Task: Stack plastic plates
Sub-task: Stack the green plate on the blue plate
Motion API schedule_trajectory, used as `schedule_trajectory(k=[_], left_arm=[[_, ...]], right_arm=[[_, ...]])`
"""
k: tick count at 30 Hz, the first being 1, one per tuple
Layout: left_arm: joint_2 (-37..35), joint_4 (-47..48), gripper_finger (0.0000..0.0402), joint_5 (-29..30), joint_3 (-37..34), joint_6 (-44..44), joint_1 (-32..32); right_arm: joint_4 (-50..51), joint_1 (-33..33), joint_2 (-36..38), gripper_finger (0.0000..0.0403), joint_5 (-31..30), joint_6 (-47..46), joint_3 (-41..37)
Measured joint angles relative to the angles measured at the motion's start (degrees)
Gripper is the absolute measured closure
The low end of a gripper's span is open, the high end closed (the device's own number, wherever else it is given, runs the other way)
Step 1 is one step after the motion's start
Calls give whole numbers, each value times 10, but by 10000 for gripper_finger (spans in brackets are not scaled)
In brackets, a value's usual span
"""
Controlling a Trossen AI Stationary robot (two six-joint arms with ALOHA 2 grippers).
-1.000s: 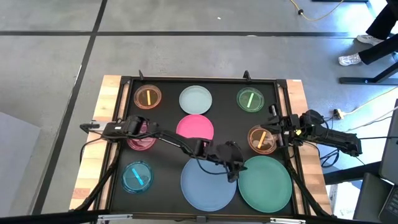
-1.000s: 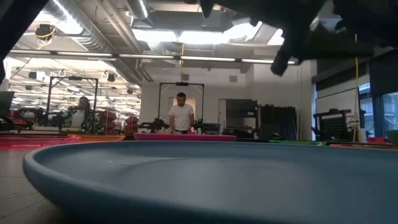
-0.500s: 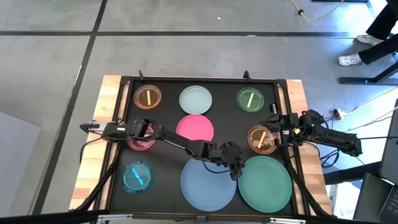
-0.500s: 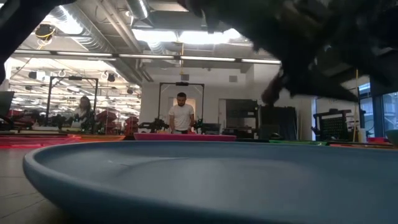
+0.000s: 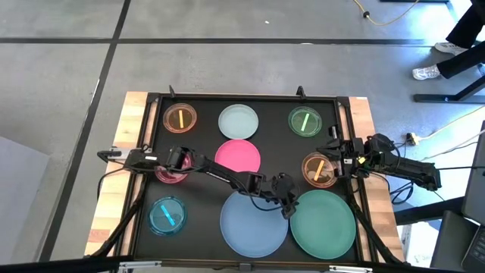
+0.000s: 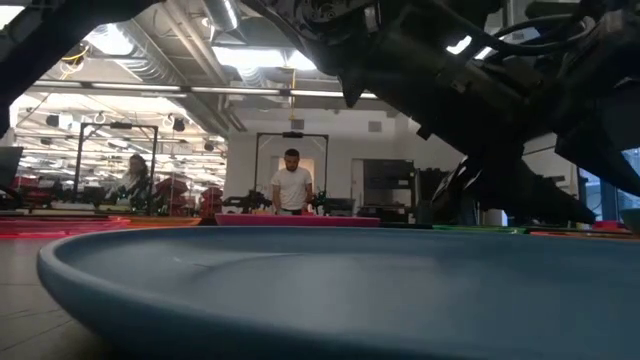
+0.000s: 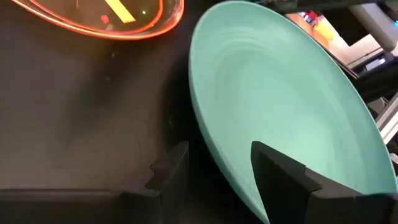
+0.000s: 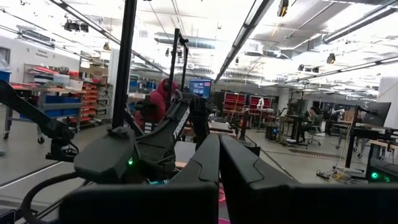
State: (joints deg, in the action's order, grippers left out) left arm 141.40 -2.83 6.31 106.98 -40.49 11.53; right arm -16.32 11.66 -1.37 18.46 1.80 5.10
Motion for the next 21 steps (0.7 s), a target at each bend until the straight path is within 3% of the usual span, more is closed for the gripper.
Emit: schedule_trajectory(k=[21], left_arm=[[15, -11, 234, -17, -1, 3, -3]], right_arm=[[0, 0, 0, 398, 0, 0, 0]])
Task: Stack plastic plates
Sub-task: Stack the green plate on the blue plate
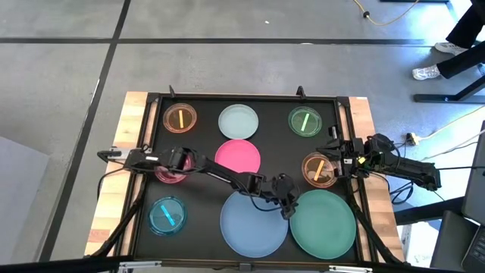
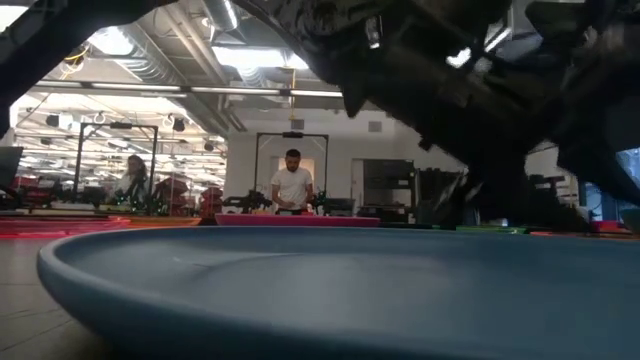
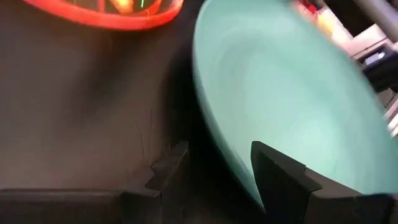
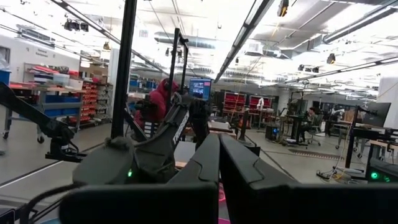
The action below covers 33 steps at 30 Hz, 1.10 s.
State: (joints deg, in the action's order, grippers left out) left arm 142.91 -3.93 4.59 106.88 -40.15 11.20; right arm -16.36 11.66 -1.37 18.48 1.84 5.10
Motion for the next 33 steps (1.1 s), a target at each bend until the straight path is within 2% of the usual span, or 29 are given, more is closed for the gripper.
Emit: schedule_trajectory(k=[9, 26, 33], left_arm=[[21, -33, 245, -14, 1, 1, -5], [23, -75, 389, 9, 0, 45, -17], [18, -105, 392, 8, 0, 75, -20]], right_arm=[[0, 0, 0, 398, 0, 0, 0], [7, 0, 0, 398, -26, 0, 0], [-51, -1, 0, 398, -18, -8, 0]])
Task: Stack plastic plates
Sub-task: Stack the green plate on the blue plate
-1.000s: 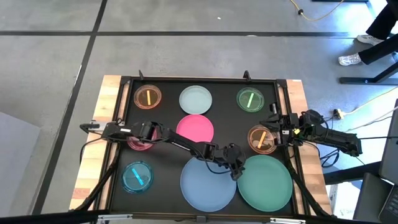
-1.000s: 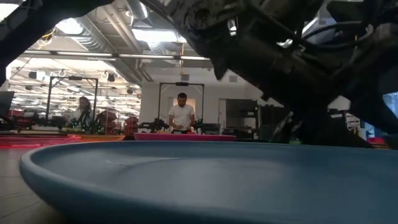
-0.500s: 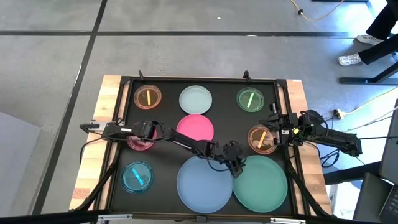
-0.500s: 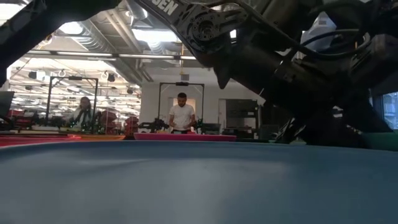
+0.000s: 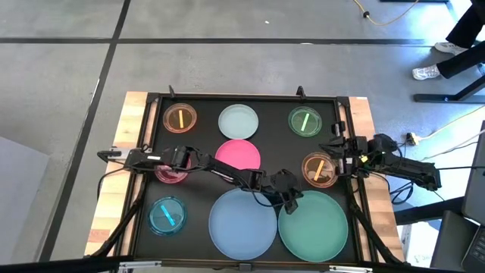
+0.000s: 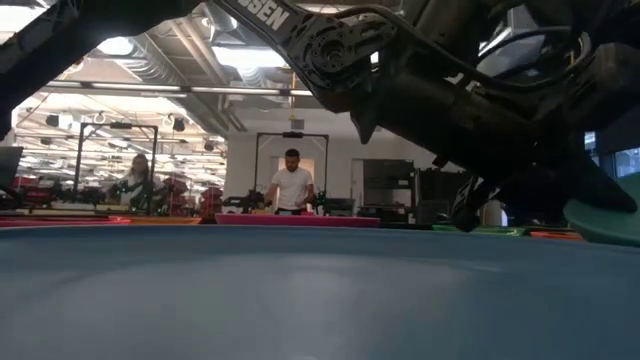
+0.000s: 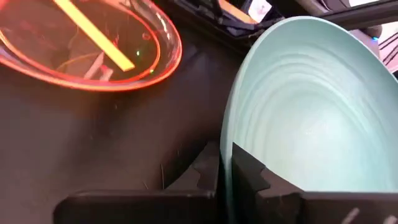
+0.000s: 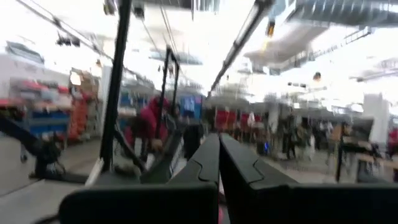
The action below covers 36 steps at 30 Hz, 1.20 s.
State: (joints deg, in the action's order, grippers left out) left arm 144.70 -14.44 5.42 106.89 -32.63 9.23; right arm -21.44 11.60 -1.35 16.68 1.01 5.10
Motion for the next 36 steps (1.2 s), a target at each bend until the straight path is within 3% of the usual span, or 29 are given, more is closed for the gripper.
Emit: schedule_trajectory(k=[6, 12, 22, 36], left_arm=[[-49, 26, 393, -4, -1, 53, 7], [-135, 212, 393, 2, 0, 84, 22], [-229, 538, 393, 89, 0, 79, 75], [-240, 714, 394, 144, 1, 56, 115]], right_arm=[[-73, 0, 1, 398, 72, -79, 0], [-89, 0, 1, 398, 145, -127, 0], [-87, 0, 1, 398, 138, -128, 0], [-71, 0, 0, 398, 135, -128, 0]])
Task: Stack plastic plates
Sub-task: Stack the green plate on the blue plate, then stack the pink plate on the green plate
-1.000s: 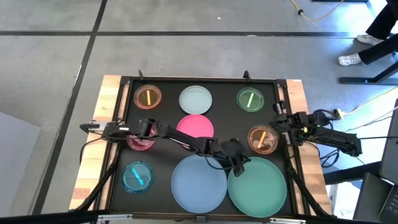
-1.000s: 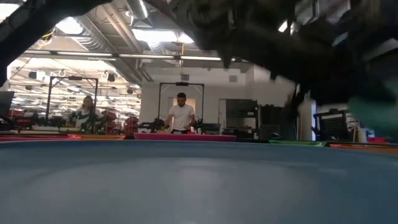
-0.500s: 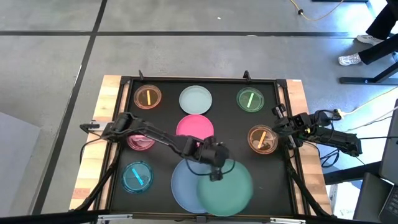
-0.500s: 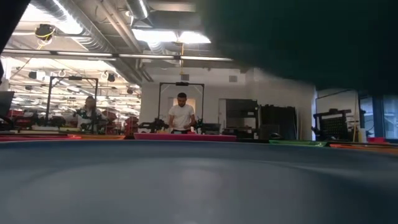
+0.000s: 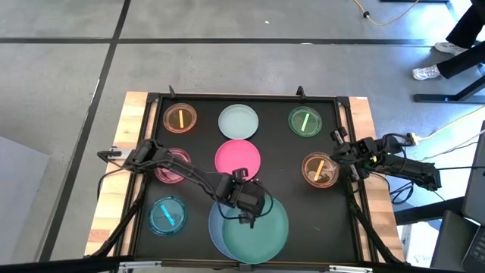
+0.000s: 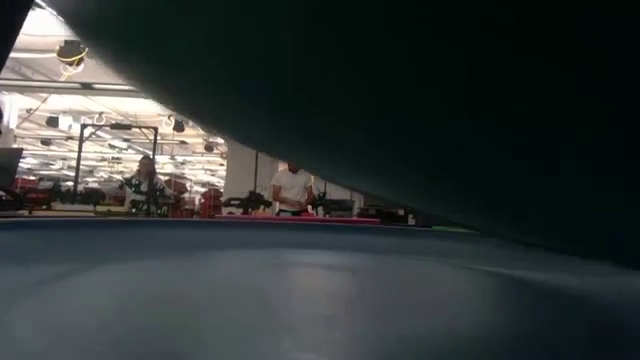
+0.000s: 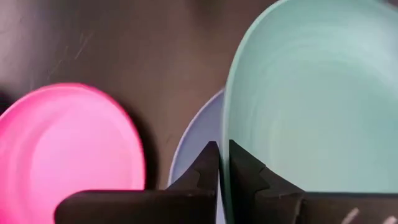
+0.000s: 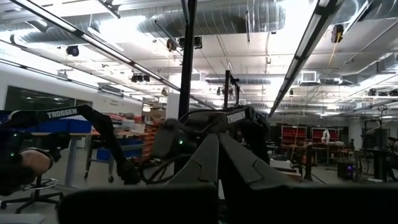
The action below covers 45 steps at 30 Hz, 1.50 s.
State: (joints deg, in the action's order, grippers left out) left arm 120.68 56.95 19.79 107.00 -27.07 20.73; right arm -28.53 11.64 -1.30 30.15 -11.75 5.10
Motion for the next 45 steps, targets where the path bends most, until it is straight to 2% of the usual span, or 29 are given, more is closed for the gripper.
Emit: schedule_trajectory(k=[3, 10, 18, 24, 30, 34, 37, 43, 45], left_arm=[[0, 64, 394, 28, -1, -23, 4], [0, 49, 394, 35, -4, -10, 11], [0, -17, 368, 41, -108, -16, 9], [2, -94, 330, -22, -164, -13, -8], [3, -114, 286, -45, -167, -9, -17], [3, -84, 275, -41, -121, 3, -20], [3, -65, 274, -12, -78, 37, -16], [2, -92, 274, 161, -41, 64, -27], [2, -116, 274, 178, -47, 49, -38]], right_arm=[[0, 0, 0, 398, -1, 0, 0], [1, 0, 0, 398, -12, 1, 0], [1, 0, 0, 398, -12, 4, 0], [1, 0, 0, 398, -25, 8, 0], [12, 0, 0, 398, -34, 17, 0], [21, 0, 0, 398, -50, 17, 0], [22, 0, 0, 398, -57, 17, 0], [22, 0, -1, 398, -62, 17, 0], [22, 0, -1, 398, -62, 17, 0]])
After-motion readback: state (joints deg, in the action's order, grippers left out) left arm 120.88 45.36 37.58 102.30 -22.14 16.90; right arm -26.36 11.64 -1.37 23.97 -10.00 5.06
